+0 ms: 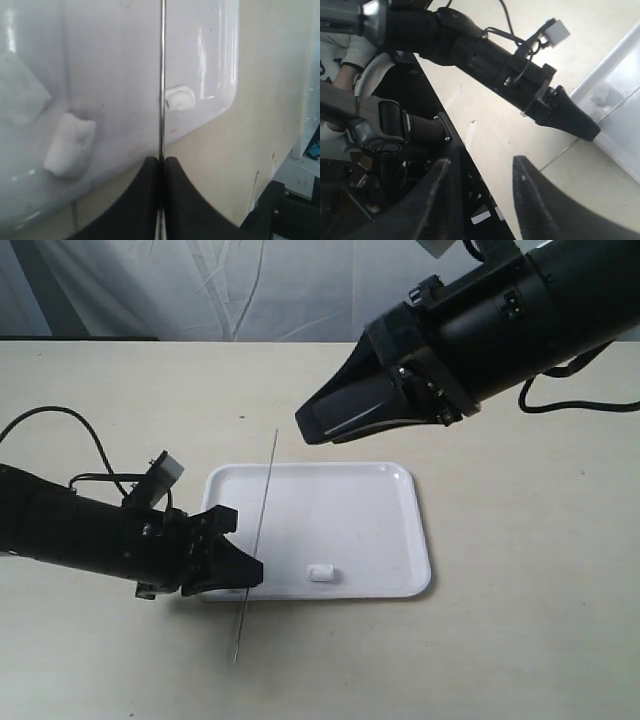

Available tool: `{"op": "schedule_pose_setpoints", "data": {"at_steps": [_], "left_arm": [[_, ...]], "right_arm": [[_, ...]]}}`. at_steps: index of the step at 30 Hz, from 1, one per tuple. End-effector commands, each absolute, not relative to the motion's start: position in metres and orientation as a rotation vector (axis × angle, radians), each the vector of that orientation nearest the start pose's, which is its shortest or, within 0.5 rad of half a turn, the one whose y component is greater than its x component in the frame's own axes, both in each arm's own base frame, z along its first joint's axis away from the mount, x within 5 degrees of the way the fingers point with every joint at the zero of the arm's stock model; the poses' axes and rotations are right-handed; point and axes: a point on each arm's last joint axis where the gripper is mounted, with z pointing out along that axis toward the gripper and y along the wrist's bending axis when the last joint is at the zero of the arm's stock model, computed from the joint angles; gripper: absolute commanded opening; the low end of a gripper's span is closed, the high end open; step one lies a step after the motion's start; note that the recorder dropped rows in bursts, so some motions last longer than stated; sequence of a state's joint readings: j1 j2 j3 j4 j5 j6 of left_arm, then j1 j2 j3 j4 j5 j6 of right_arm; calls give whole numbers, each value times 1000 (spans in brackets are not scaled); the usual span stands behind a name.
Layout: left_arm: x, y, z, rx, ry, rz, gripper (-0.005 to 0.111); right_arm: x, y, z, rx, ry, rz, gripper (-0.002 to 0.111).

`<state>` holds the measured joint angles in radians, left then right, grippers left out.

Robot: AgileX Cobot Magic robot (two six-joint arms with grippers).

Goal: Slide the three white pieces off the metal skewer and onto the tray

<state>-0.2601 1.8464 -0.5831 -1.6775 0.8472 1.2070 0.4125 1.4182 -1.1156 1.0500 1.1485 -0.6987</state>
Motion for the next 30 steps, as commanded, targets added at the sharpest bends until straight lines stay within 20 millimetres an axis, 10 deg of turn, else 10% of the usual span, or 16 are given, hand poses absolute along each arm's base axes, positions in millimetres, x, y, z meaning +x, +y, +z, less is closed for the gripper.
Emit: {"op": "schedule_pose_setpoints", "data": {"at_steps": [1,19,24,30], "left_arm": [[248,-141,104,-30,2655,-1485,0],[252,-163,95,68,2669,-1555,11],[253,-154,162,244,2304,-1825,5],[233,-134,245,389,2187,-1404,0]], "right_arm": [[217,173,336,-927,2293,1312,39],[221,173,336,-893,2283,1278,39],[223,171,333,-913,2291,1199,39],[229,165,330,-931,2287,1036,39]]}}
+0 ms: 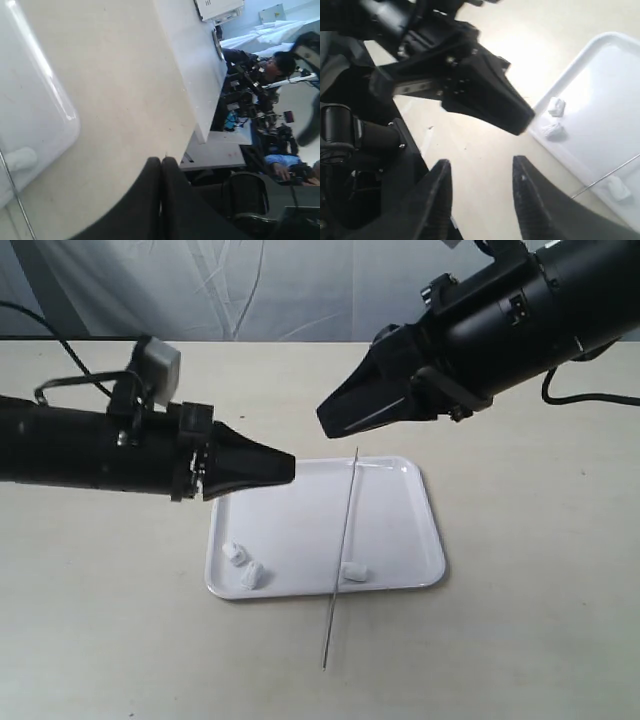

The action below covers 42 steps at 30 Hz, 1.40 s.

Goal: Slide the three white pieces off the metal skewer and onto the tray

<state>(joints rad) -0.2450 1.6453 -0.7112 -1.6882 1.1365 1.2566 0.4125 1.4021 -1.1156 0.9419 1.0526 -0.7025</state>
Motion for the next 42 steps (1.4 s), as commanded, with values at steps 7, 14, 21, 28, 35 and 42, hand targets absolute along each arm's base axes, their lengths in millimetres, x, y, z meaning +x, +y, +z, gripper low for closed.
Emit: {"op": "schedule_pose_setpoints", "data": {"at_steps": [7,14,21,28,35,42], "left_arm": [[211,-90,292,292,2134,-696,0],[189,-57,311,218,2086,-329,0],[163,-29,290,80,2089,-141,0],[135,-20,272,8,2063,-151,0],[111,-15,279,-23,1991,-170,0],[76,-8,290,-40,1877,-187,0]], "right_arm": [[226,155,335,-956,2268,862,36],[225,137,345,-864,2275,607,34],[206,107,355,-725,2191,345,34],[164,82,322,-584,2046,309,27],[128,61,285,-371,1905,363,25],[106,51,265,-363,1871,364,25]]}}
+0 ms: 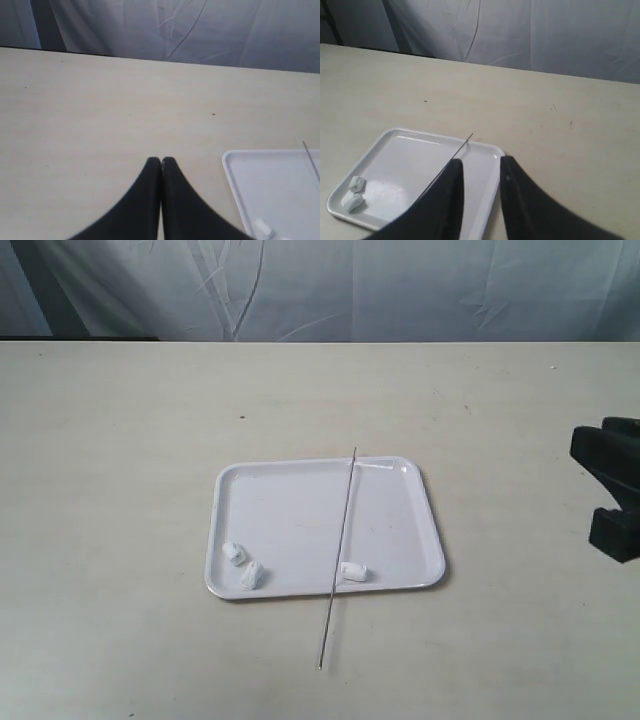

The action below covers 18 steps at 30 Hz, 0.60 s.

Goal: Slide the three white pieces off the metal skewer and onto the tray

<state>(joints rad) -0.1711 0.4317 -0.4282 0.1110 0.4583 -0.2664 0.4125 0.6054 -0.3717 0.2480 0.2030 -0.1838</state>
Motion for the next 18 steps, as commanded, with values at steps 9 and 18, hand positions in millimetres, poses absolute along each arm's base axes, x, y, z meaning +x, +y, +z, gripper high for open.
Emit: {"op": "schedule_pose_setpoints", "data": {"at_steps": [9,18], "left_arm": [[31,3,304,-108,1610,-119,0],[20,9,300,-159,1518,46,0]], "right_arm": [[85,56,242,-402,2193,516,25],[87,37,244,-577,2089,158,25]]}}
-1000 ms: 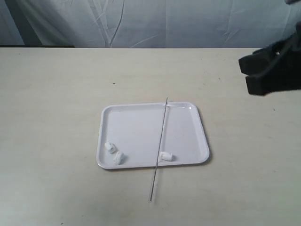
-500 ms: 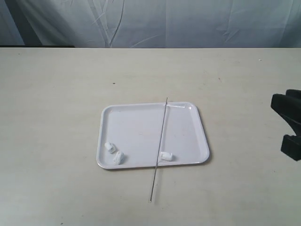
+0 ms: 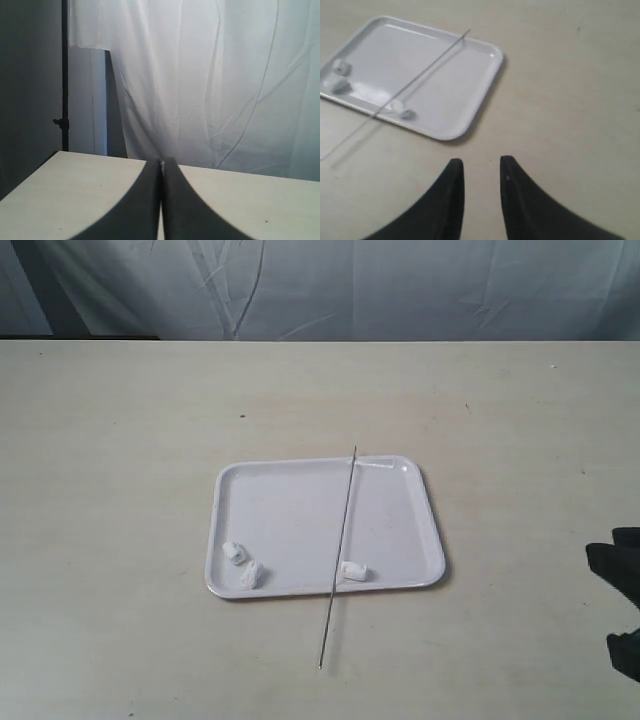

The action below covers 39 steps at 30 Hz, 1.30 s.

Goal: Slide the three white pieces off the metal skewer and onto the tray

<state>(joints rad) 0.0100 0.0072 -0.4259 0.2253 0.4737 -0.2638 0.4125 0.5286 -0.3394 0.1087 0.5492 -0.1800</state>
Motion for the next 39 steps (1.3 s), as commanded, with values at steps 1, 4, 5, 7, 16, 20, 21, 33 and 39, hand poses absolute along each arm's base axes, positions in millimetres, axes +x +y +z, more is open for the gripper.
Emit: {"op": "schedule_pose_setpoints", "data": {"at_steps": [1,4,5,7,16,20,21,33,39], "left_arm": [[22,9,296,-166,1531,40,0],[29,9,282,-168,1563,29,0],[31,8,278,-168,1565,22,0],[36,8,266,-167,1581,11,0],[53,5,219,-143,1584,-25,0],[56,4,206,-127,1555,-36,0],[56,4,206,-124,1554,-33,0],[56,0,198,-118,1646,-84,0],[56,-3,193,-103,1707,-116,0]], "right_arm": [[86,36,247,-533,2072,181,25],[82,31,253,-474,2009,168,25],[81,29,254,-468,1994,149,25],[78,26,257,-450,1966,127,25],[69,23,265,-421,1869,94,25],[64,20,268,-389,1830,64,25],[62,20,268,-374,1826,69,25],[60,15,238,-173,1714,99,25],[62,15,223,-192,1738,84,25]]}}
